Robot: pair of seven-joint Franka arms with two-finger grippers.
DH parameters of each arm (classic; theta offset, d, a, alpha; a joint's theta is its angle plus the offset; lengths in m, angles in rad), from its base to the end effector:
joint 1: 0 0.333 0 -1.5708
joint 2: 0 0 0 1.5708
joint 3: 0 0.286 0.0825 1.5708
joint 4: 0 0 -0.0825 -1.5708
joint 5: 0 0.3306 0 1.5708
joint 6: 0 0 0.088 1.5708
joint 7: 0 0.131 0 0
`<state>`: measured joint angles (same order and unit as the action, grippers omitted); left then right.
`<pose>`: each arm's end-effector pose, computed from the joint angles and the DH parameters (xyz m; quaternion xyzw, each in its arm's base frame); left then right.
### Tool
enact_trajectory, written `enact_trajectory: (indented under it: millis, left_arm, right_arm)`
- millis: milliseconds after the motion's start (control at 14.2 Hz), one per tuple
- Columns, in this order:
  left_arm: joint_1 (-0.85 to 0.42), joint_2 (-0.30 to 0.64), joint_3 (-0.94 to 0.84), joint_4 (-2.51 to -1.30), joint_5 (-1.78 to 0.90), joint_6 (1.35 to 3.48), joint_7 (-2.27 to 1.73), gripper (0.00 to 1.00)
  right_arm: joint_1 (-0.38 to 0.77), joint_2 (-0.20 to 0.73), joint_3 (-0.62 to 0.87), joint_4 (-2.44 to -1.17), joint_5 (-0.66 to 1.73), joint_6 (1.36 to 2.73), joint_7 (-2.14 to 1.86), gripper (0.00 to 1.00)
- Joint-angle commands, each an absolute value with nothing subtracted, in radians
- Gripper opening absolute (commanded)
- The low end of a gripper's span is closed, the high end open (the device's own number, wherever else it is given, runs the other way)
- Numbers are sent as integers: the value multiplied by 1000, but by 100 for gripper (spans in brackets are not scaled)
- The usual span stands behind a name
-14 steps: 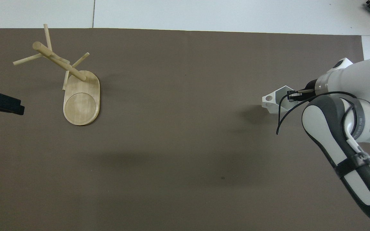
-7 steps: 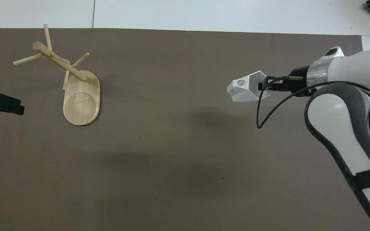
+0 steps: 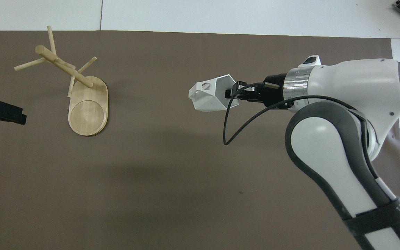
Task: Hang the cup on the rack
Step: 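Lift the white cup and carry it toward the left gripper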
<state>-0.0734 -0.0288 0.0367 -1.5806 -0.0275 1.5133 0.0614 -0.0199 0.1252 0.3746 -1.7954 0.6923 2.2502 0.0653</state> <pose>0.4856 -0.0213 0.5758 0.9985 -0.0496 -0.0191 0.0145 0.5408 0.2227 0.4915 -0.9350 0.0361 -0.0854 0.3423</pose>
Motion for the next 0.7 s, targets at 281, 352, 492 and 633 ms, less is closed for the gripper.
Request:
enact_trajectory:
  millis: [281,352,492,633]
  left_arm:
    - [-60,-40,31,-1588,-17,1483,-93,100]
    - [-58,-40,28,-1591,-24,1494,-163,100]
    - [-66,-41,26,-1604,-38,1522,-219,100]
    - [-67,-34,28,-1603,-111,1525,-353,100]
  right_arm:
    - [-35,127,486,-1784,833,2287,81,0]
    - [-35,127,504,-1784,854,2302,81,0]
    - [-35,127,561,-1795,862,2373,83,0]
    - [-35,135,598,-1796,870,2433,81,0]
